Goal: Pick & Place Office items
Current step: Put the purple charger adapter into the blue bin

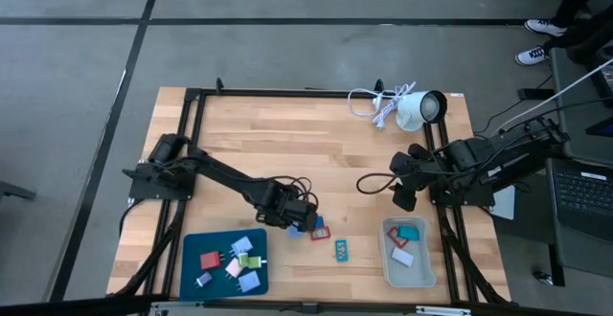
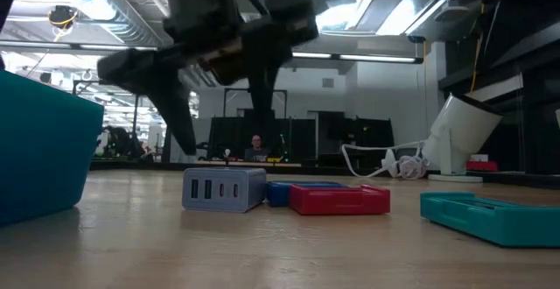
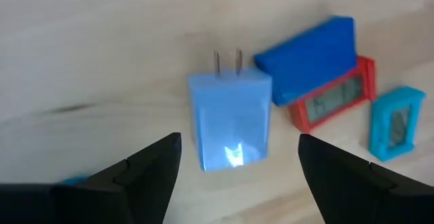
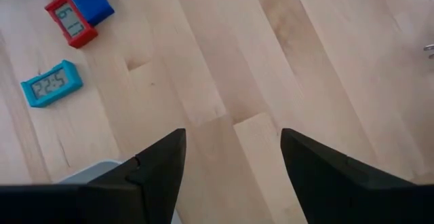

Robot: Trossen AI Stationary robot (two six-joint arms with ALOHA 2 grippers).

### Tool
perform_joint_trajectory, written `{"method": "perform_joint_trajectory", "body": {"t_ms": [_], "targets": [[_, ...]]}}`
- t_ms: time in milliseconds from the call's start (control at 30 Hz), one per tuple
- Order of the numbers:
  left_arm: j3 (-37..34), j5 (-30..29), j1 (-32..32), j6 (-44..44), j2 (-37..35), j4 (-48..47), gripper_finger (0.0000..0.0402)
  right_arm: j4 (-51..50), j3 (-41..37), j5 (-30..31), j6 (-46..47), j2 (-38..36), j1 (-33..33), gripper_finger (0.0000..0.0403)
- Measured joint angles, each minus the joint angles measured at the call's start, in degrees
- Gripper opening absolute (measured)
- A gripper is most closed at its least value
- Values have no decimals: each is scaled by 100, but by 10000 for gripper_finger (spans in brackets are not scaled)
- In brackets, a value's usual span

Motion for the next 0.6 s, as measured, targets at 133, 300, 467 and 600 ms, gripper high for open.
{"method": "perform_joint_trajectory", "body": {"t_ms": [133, 300, 467, 600], "targets": [[-2, 211, 68, 46, 221, 315, 292, -2, 0, -46, -15, 2, 2, 245], [-4, 618, 84, -99, 495, 415, 292, -24, 0, -90, -20, 2, 0, 245], [-4, 794, 73, -224, 608, 488, 292, -39, 0, -90, -42, 4, 0, 245], [6, 820, 76, -320, 686, 396, 292, -39, 0, -60, -41, 4, 2, 245]]}}
